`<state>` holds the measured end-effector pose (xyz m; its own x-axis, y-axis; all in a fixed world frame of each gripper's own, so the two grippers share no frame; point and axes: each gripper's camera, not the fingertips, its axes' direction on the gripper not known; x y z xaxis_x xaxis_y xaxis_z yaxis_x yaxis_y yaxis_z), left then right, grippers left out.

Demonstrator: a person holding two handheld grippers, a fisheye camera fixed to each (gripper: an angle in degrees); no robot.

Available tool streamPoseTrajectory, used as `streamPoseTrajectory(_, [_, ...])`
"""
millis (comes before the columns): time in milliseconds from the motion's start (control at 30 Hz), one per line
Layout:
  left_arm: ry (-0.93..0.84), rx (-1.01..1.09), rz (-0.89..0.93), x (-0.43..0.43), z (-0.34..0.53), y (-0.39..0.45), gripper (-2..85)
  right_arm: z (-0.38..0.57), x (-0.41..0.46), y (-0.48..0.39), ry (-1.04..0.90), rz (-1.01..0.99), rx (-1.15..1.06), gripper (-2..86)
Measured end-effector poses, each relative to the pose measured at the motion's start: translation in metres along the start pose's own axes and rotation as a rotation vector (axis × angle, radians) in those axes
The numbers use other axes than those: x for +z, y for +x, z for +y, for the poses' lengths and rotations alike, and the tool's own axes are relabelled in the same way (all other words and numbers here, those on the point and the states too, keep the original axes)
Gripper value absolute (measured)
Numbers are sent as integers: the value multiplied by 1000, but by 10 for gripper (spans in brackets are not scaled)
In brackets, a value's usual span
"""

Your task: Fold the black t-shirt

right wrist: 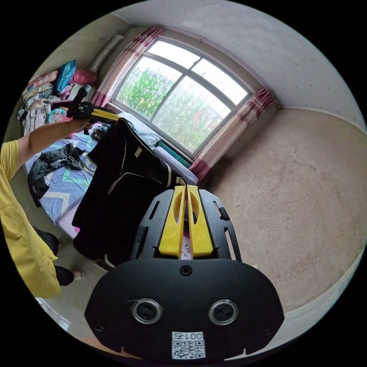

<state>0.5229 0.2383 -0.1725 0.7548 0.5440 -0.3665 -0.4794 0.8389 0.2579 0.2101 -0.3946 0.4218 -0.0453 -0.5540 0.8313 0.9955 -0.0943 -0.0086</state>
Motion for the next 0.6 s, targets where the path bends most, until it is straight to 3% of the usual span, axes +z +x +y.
streamPoseTrajectory(333, [-30,-33,-69,73,137,-3,-12,95,69,-16,135,-237,-54,0])
streamPoseTrajectory(467, [-49,2,-204,82,204,-33,-12,125,131,-31,210,-446,25,0])
streamPoseTrajectory(600, [-59,3,-257,108,210,-86,-12,140,210,-30,273,-653,149,0])
